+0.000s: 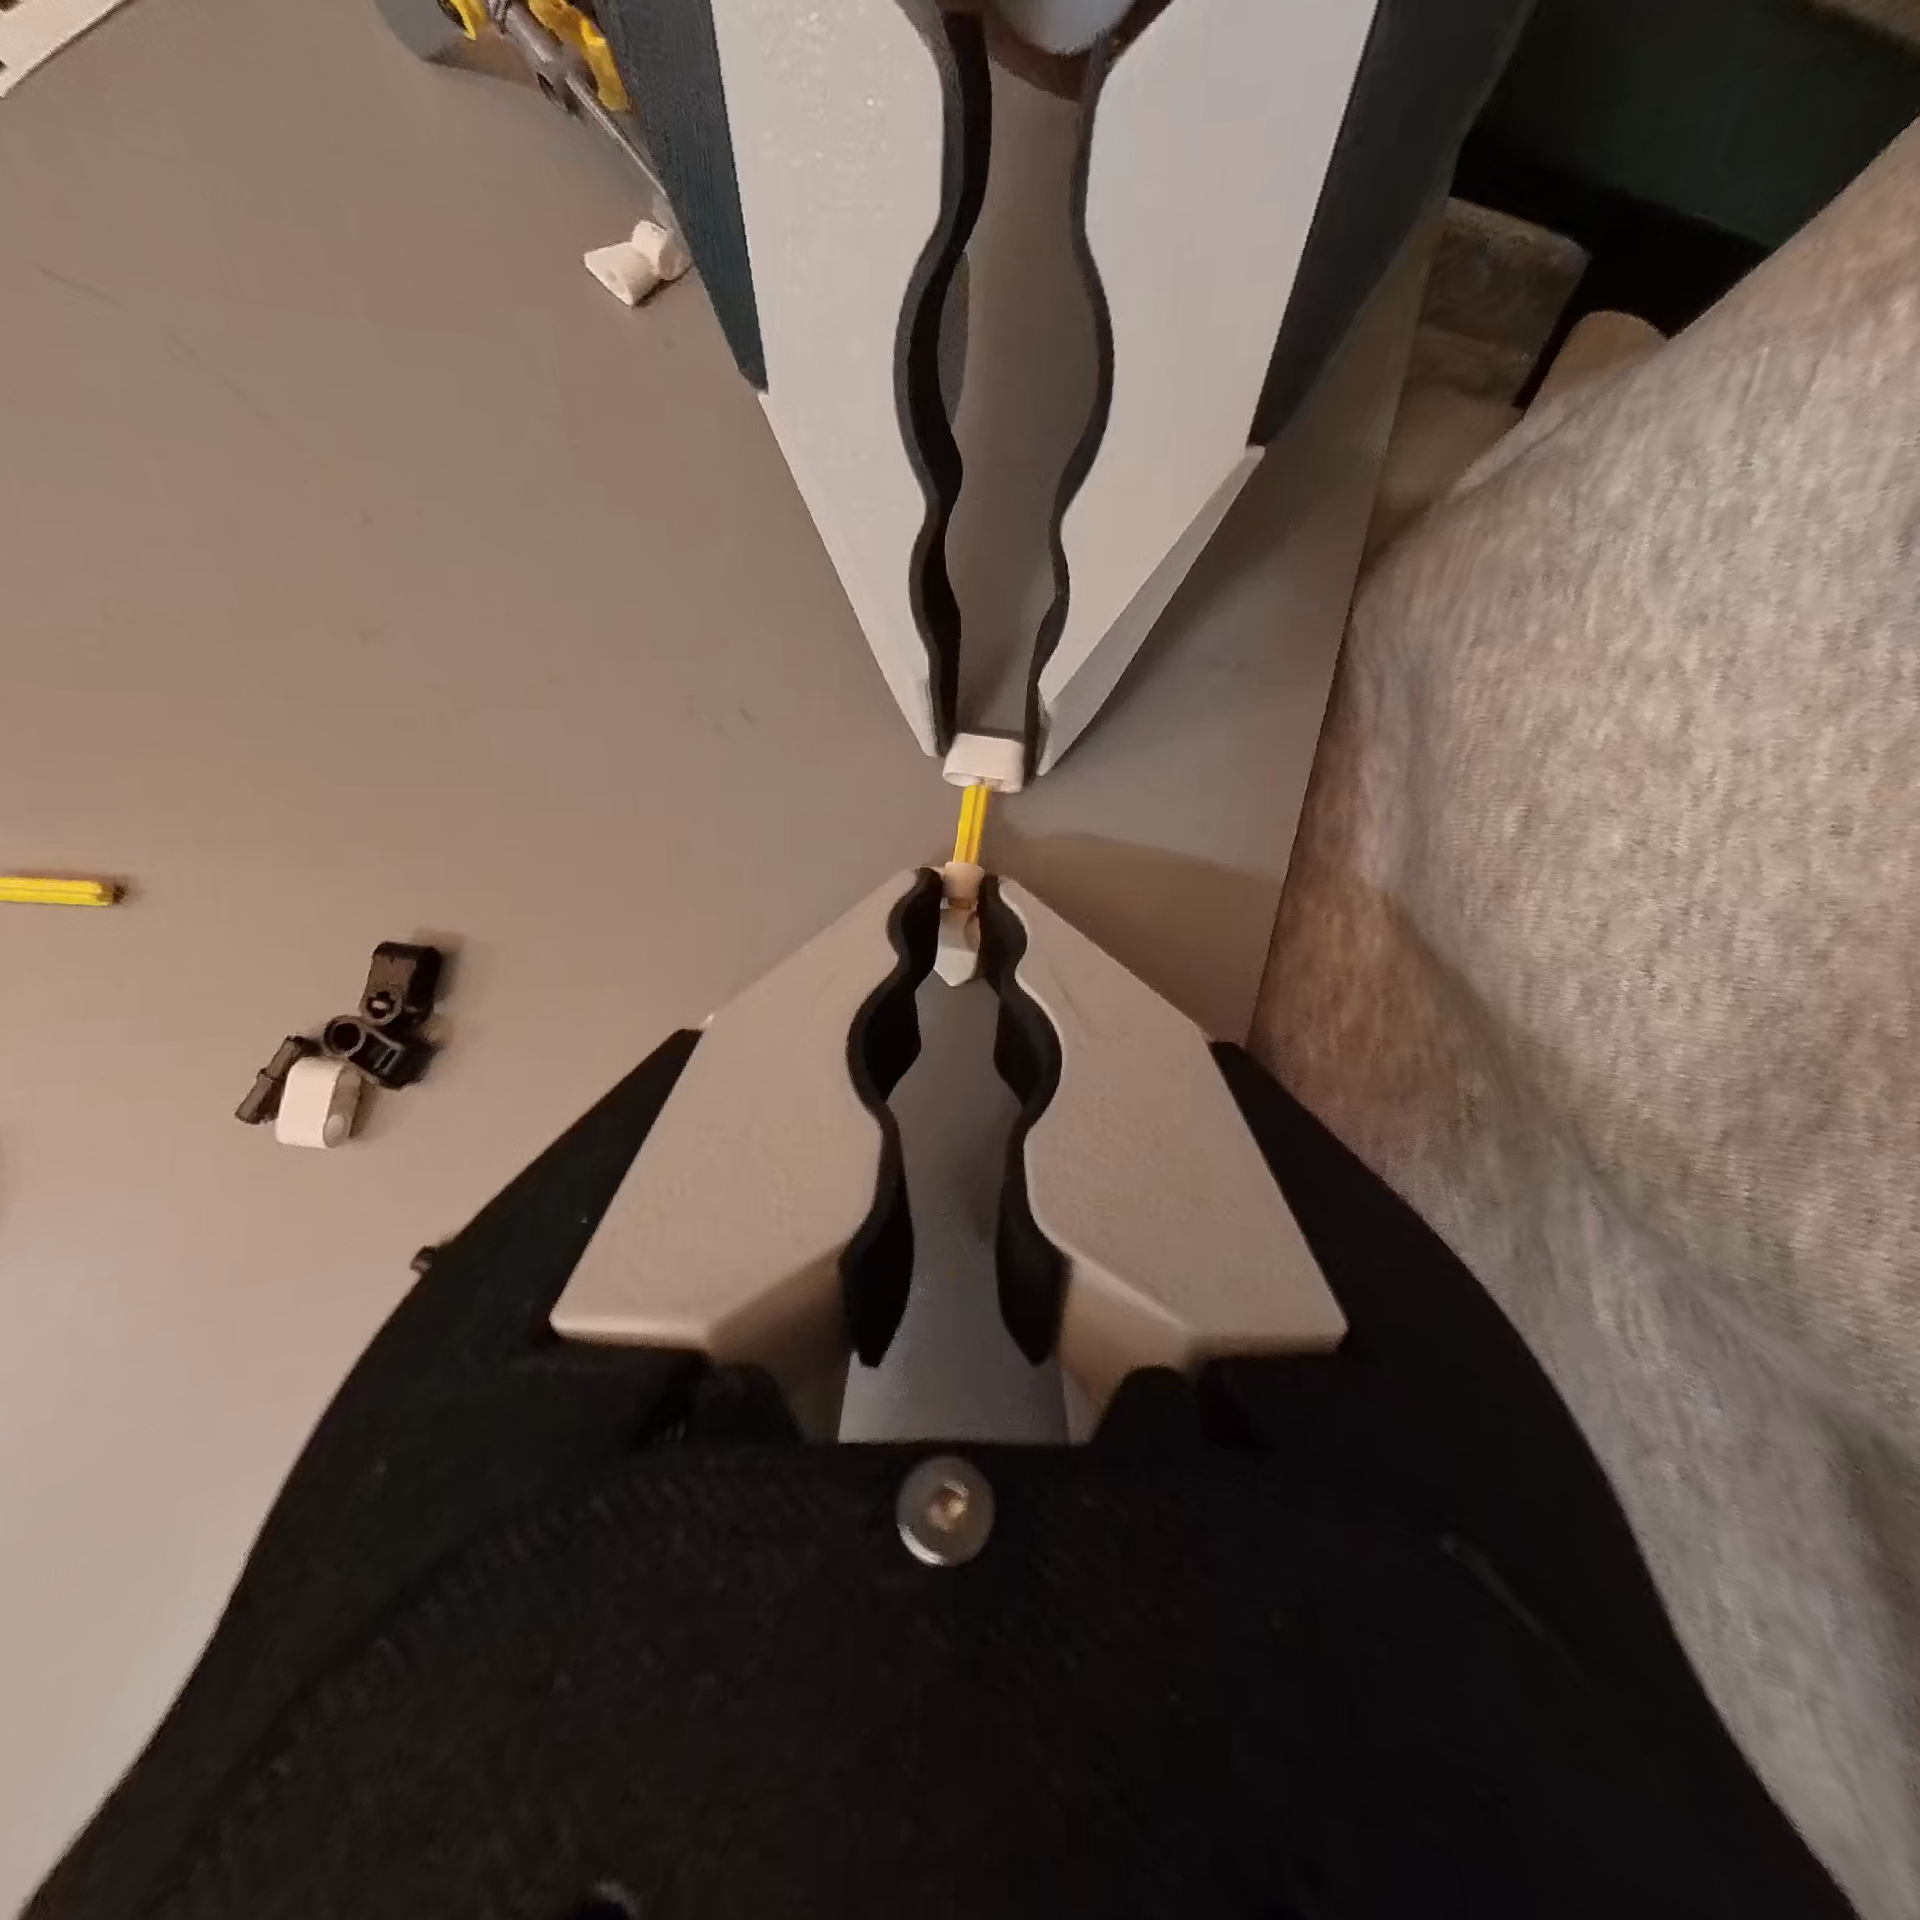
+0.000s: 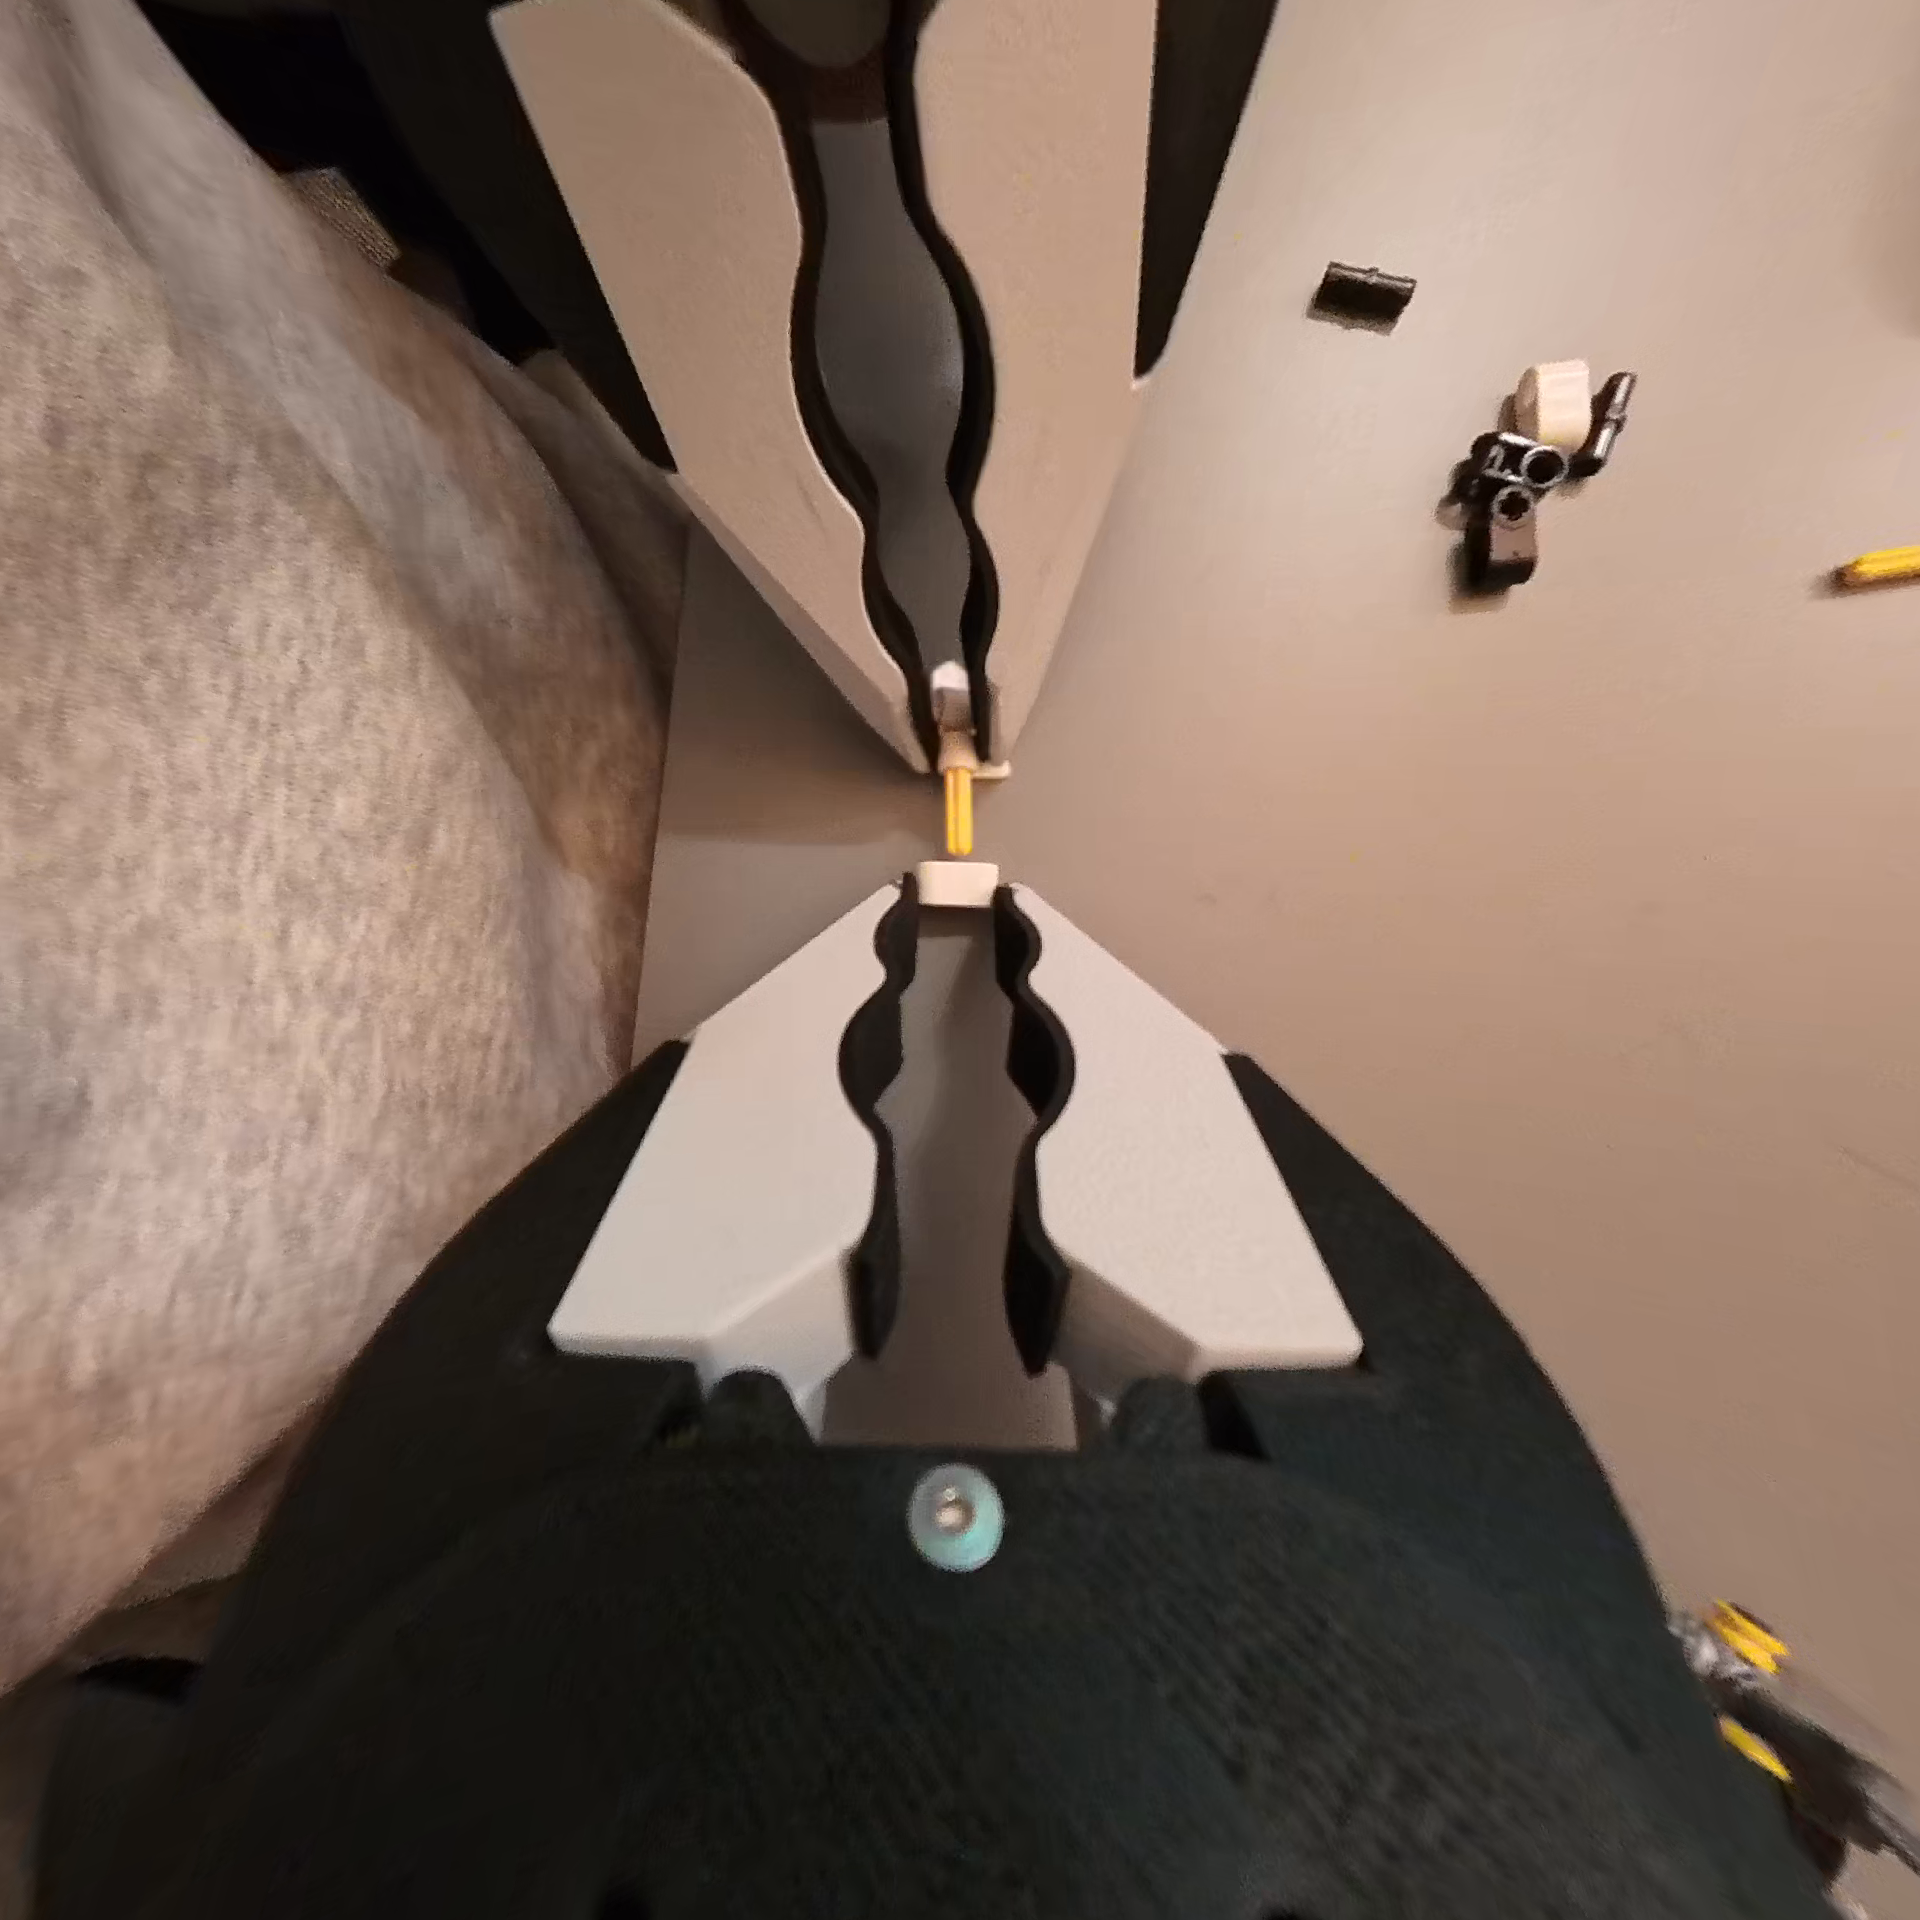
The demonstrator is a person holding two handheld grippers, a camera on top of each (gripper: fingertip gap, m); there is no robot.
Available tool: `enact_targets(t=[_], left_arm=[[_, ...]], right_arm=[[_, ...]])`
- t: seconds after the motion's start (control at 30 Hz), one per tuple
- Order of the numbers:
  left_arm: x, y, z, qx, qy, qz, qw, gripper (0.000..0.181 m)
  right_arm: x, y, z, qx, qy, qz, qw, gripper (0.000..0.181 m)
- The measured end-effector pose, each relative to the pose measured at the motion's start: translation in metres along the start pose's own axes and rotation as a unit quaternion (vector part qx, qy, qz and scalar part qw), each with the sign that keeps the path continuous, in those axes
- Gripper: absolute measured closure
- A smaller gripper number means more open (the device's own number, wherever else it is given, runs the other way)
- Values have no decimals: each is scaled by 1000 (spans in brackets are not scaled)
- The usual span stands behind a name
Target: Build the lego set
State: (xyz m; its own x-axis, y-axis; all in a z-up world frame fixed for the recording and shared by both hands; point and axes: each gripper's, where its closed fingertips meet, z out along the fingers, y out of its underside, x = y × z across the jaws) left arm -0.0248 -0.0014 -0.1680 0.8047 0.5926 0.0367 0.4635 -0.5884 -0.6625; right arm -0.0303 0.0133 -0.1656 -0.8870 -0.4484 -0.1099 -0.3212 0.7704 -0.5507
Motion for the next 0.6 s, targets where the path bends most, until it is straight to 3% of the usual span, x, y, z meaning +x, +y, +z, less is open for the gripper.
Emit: enact_targets(t=[0.6], left_arm=[[0, -6, -10, 24, 15, -12, 1000, 175]], right_arm=[[2, -3, -1, 12, 7, 11, 1000, 169]])
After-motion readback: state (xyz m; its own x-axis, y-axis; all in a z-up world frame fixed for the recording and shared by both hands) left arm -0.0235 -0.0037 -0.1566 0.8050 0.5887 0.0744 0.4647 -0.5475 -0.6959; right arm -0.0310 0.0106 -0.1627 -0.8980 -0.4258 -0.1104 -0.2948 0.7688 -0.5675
